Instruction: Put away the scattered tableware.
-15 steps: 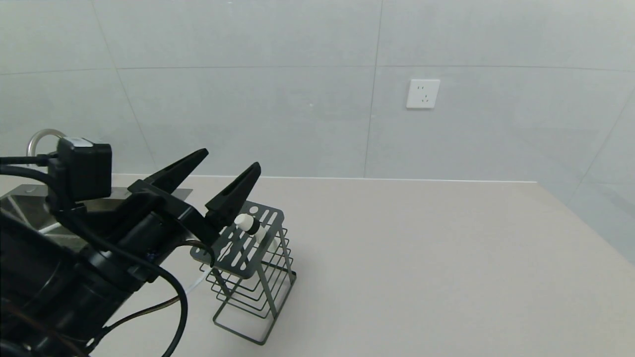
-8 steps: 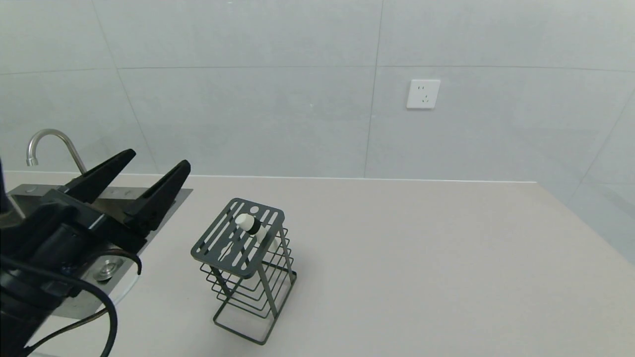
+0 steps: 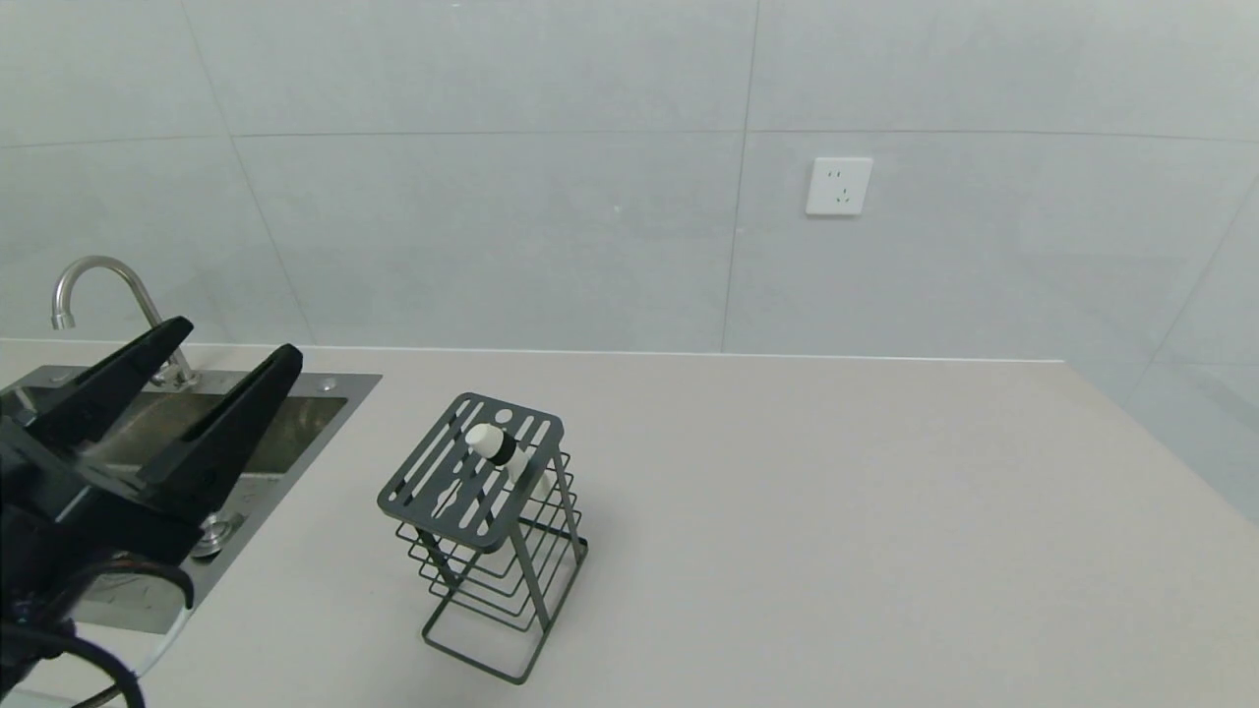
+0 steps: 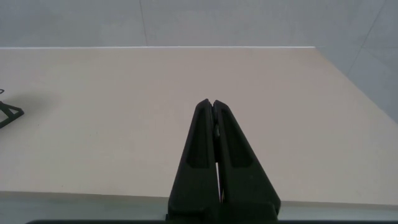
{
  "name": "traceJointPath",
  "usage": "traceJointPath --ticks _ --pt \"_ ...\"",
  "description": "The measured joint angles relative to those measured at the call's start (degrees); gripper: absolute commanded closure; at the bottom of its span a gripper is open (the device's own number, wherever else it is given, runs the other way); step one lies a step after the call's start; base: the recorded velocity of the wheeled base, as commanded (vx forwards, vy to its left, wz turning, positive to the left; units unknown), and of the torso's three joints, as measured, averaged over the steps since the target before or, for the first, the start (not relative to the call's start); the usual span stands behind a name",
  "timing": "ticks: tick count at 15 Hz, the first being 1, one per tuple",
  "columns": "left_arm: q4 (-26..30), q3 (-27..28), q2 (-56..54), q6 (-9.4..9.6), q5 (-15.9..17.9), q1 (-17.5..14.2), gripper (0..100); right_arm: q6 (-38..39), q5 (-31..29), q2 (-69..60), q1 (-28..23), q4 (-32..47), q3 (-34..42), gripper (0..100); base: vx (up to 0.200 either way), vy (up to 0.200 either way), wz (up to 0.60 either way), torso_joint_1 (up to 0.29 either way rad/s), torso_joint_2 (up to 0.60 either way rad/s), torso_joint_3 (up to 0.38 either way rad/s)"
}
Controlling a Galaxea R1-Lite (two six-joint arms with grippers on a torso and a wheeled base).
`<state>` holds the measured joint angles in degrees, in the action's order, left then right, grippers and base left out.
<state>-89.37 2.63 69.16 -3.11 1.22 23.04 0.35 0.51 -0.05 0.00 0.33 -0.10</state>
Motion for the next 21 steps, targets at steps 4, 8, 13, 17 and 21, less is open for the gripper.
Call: traceJointPath --ticks 4,8,13,17,21 --pt "4.8 -2.3 -6.6 -0.74 0.2 0.0 0 0.0 0.0 0.0 0.0 0.0 0.0 100 0.0 0.0 0.0 0.0 0.0 0.0" --pt "10.2 -2.5 -15.9 -1.23 0.2 -1.0 0 -0.1 0.0 0.0 0.0 0.0 0.0 100 0.0 0.0 0.0 0.0 0.0 0.0" --pt "35.7 -2.6 -31.1 -5.05 0.1 -4.9 0 -0.1 0.0 0.0 0.0 0.0 0.0 100 0.0 0.0 0.0 0.0 0.0 0.0" --pt "59.1 -1.0 -47.0 -5.51 0.2 -5.8 0 -0.1 0.0 0.0 0.0 0.0 0.0 100 0.0 0.0 0.0 0.0 0.0 0.0" --pt "82.5 -2.3 -60.4 -5.51 -0.2 -7.3 0 -0.1 0.0 0.0 0.0 0.0 0.0 100 0.0 0.0 0.0 0.0 0.0 0.0"
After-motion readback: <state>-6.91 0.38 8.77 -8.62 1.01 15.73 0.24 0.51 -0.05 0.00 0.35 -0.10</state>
